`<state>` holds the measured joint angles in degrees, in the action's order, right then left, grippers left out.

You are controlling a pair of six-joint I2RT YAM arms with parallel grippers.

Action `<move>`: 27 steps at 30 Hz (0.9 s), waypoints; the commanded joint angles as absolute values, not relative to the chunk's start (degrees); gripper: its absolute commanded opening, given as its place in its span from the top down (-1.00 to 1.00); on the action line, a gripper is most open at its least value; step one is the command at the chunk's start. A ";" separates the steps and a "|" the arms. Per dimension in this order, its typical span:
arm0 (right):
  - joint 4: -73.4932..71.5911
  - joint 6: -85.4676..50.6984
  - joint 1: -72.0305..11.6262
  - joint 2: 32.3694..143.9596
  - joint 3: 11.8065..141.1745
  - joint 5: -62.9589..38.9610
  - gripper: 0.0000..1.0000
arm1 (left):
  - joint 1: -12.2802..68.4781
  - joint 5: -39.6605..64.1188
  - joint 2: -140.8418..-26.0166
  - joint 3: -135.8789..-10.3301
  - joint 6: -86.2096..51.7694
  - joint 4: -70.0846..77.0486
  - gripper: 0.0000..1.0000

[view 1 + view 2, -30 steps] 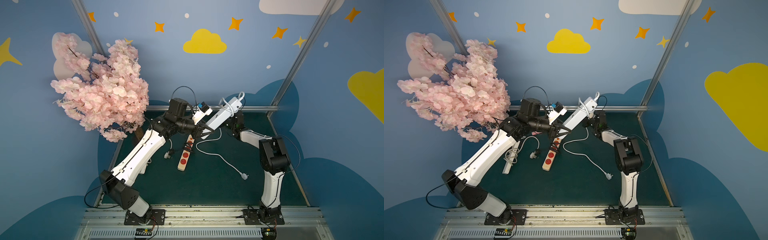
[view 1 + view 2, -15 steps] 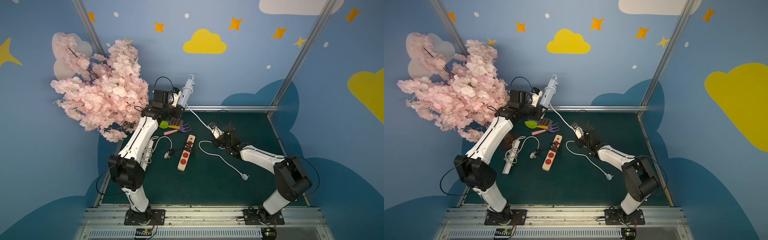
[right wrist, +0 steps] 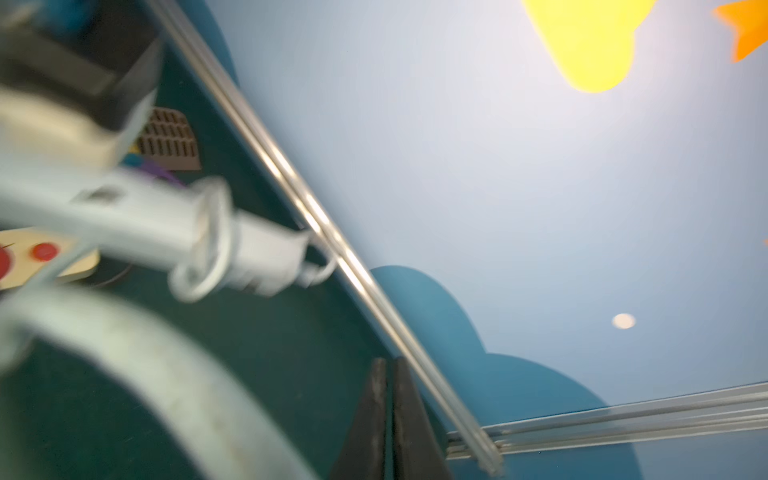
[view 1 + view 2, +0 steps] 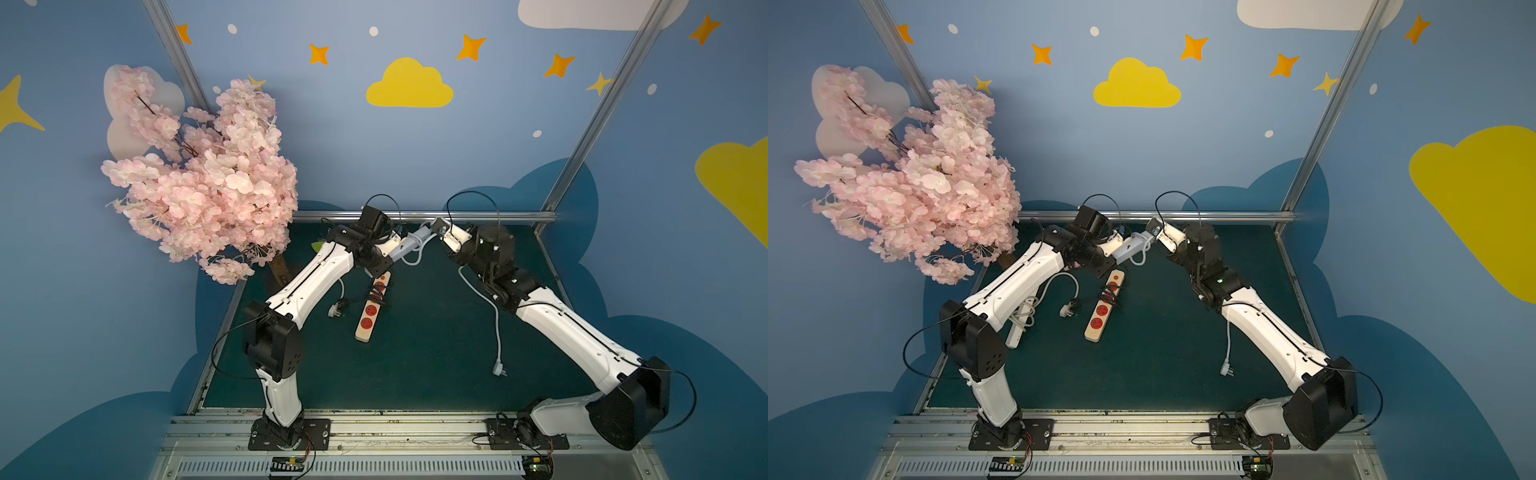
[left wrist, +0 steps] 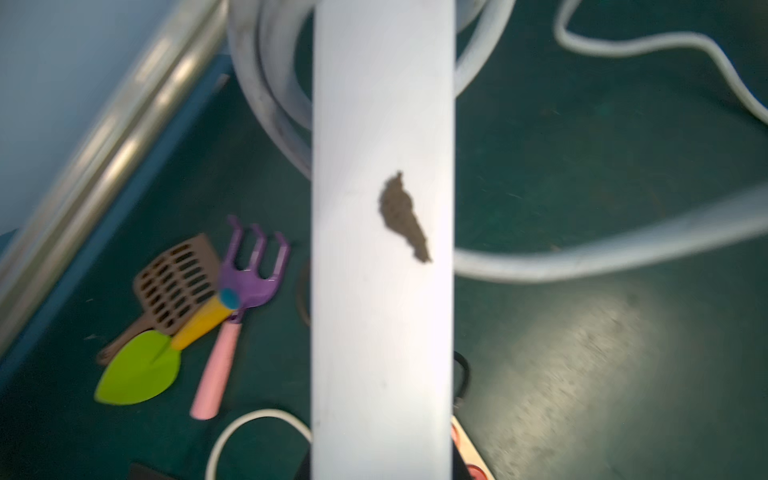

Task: Wrap the cord around the power strip
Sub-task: Wrap the power cord around the power strip.

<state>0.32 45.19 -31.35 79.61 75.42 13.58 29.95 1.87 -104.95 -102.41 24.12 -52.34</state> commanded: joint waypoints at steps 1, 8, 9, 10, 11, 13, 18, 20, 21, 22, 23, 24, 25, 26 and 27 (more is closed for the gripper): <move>3.07 42.71 -25.95 84.16 84.28 1.45 1.00 | 32.91 10.48 -101.74 -100.24 32.51 -61.65 0.95; 15.84 33.86 -13.72 101.60 105.94 -20.27 1.00 | 38.73 34.89 -97.16 -97.07 33.76 -63.03 0.95; 17.49 32.40 -12.50 104.06 108.48 -23.96 1.00 | 39.17 38.44 -96.69 -97.11 33.38 -62.70 0.95; 17.34 31.14 -11.72 105.88 109.65 -26.25 1.00 | 39.36 41.16 -96.40 -97.35 33.17 -62.67 0.95; 16.11 29.51 -10.80 107.72 109.83 -29.01 1.00 | 39.37 44.73 -96.04 -97.80 32.95 -62.51 0.95; 10.39 23.50 -8.98 110.36 108.31 -33.65 1.00 | 39.29 49.51 -94.89 -98.17 32.17 -60.80 0.95; -8.43 5.44 -6.49 114.16 98.59 -38.92 1.00 | 37.25 55.75 -89.38 -95.32 22.92 -46.80 0.95; -12.97 2.24 -7.47 114.62 95.01 -38.17 1.00 | 36.25 56.14 -87.45 -93.82 18.29 -39.99 0.95; -14.52 1.70 -8.16 114.68 93.38 -37.14 0.98 | 36.00 55.94 -86.48 -93.17 16.18 -36.76 0.95; -15.78 0.90 -9.00 114.64 91.72 -35.54 0.89 | 35.84 55.26 -85.96 -92.96 14.58 -34.47 0.95; -17.33 0.35 -9.82 114.56 89.96 -34.26 0.83 | 35.56 54.11 -85.58 -93.00 12.90 -32.39 0.95; -19.18 -0.39 -10.39 114.50 88.30 -32.99 0.74 | 35.47 53.59 -85.44 -93.12 11.84 -31.03 0.95; -21.58 -1.60 -11.03 114.52 86.51 -31.24 0.63 | 35.42 52.89 -85.43 -93.48 11.12 -30.20 0.95; -23.36 -2.68 -11.52 114.76 85.21 -30.11 0.55 | 35.28 52.19 -85.43 -93.72 10.34 -29.34 0.95; -24.74 -3.46 -11.83 115.10 84.41 -29.24 0.49 | 35.16 52.11 -85.39 -93.81 9.71 -28.67 0.95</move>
